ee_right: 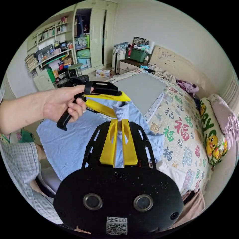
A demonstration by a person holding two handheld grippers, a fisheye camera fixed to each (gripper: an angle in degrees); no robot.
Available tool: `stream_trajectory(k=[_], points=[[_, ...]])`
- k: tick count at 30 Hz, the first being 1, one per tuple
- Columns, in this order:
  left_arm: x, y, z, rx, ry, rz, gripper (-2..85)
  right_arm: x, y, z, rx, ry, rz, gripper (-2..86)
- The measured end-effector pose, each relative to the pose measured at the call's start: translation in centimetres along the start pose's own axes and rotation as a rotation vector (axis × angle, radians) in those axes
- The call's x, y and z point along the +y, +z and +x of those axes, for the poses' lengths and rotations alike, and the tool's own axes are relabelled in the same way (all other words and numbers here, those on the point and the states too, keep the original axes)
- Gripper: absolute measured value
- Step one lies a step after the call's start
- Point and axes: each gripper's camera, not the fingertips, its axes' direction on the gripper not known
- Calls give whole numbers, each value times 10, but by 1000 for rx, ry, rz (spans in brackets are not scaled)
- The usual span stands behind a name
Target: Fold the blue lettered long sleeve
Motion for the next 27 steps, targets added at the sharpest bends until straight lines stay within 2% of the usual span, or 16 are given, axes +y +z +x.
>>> stream_trajectory(k=[3, 4, 7, 12, 14, 18, 22, 25, 27], points=[[11, -46, -12, 127, -1, 50, 25, -35, -13, -43, -11, -86, 2, 22], [15, -58, -11, 111, 8, 59, 21, -49, -19, -57, -36, -109, 10, 23], [42, -123, 0, 0, 61, 128, 7, -84, -32, -88, -128, -167, 34, 27], [102, -217, -19, -218, -36, 186, 0, -120, -11, -129, -402, -187, -22, 36], [117, -233, -29, -287, -60, 180, 0, -123, 10, -144, -519, -181, -91, 36], [135, -236, -52, -432, -83, 131, 2, -114, 41, -152, -621, -172, -222, 44], [139, -232, -80, -490, -208, 114, 11, -89, 60, -107, -675, 37, -352, 40], [135, -236, -78, -677, -272, 81, 36, -54, 57, -23, -606, 323, -359, 47], [112, -232, -57, -838, -225, 86, 50, -23, 55, 41, -553, 541, -357, 53]])
